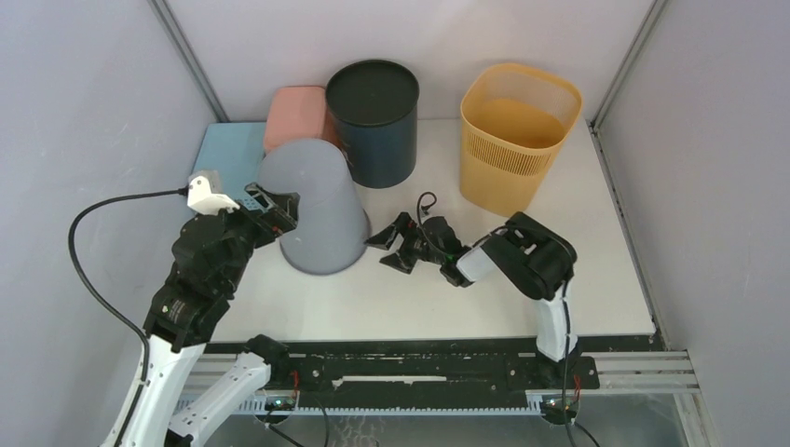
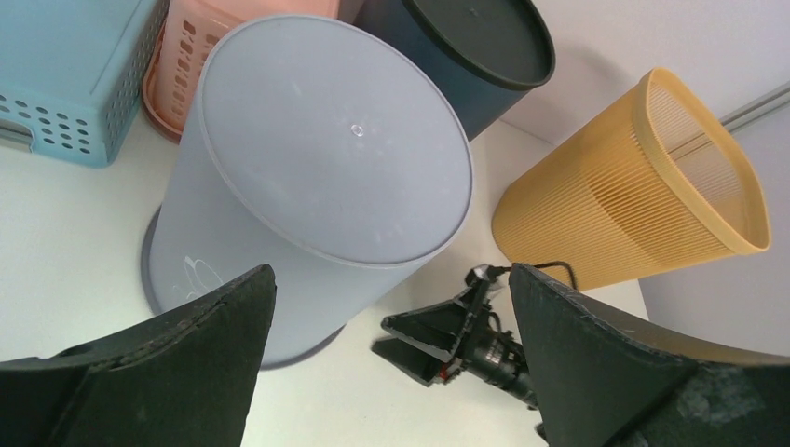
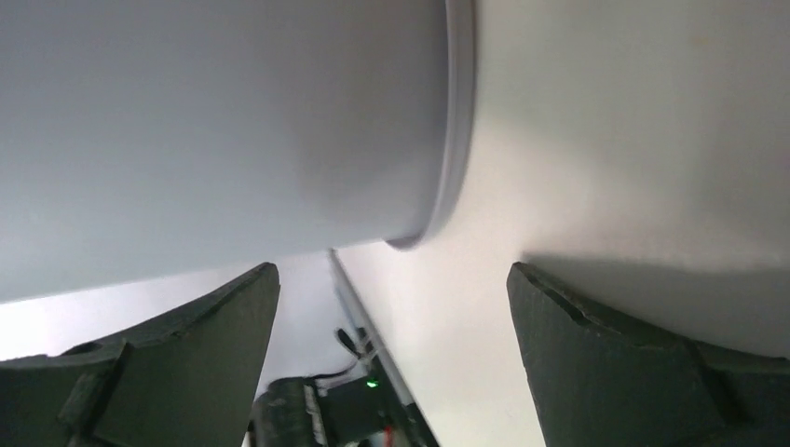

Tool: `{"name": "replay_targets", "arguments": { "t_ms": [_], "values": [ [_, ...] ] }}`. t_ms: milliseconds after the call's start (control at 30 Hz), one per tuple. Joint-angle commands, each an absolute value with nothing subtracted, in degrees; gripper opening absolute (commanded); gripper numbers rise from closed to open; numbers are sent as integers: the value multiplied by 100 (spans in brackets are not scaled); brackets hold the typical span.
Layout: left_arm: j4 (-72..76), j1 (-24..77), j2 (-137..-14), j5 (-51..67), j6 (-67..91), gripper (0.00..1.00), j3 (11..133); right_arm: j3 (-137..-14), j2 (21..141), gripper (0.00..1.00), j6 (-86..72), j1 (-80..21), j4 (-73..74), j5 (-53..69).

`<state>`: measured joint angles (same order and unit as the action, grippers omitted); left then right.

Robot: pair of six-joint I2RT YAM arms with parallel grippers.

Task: Turn the large container upside down

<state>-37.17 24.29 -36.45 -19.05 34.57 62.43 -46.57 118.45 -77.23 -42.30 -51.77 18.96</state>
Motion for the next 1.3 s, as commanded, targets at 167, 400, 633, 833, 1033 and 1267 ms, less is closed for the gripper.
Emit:
{"name": "replay_targets", "arguments": {
  "t_ms": [167,400,633,833,1033,1267],
  "values": [
    [-3166,2302,-3936,-1659,3544,100,5817,-3974,9525,100,-5486,-3956,-2616,1025],
    [-3033,2292,-3989,-1448,3484,100,5748,-6104,7392,95,-2340,-3568,1320,707],
    [-2865,2292,-4076,-900,3425,100,5528,-8578,7434,95,-469,-3050,2631,-66],
    [-2822,2296,-3945,-608,3385,100,5366,-9564,8554,92,-81,-2116,2476,650],
    [-2838,2298,-3836,-485,3393,100,5289,-10652,9611,90,113,-1645,2838,1109],
    [-2763,2294,-3813,-452,3417,100,5179,-11469,10403,87,325,-1649,3908,932]
  ]
}}
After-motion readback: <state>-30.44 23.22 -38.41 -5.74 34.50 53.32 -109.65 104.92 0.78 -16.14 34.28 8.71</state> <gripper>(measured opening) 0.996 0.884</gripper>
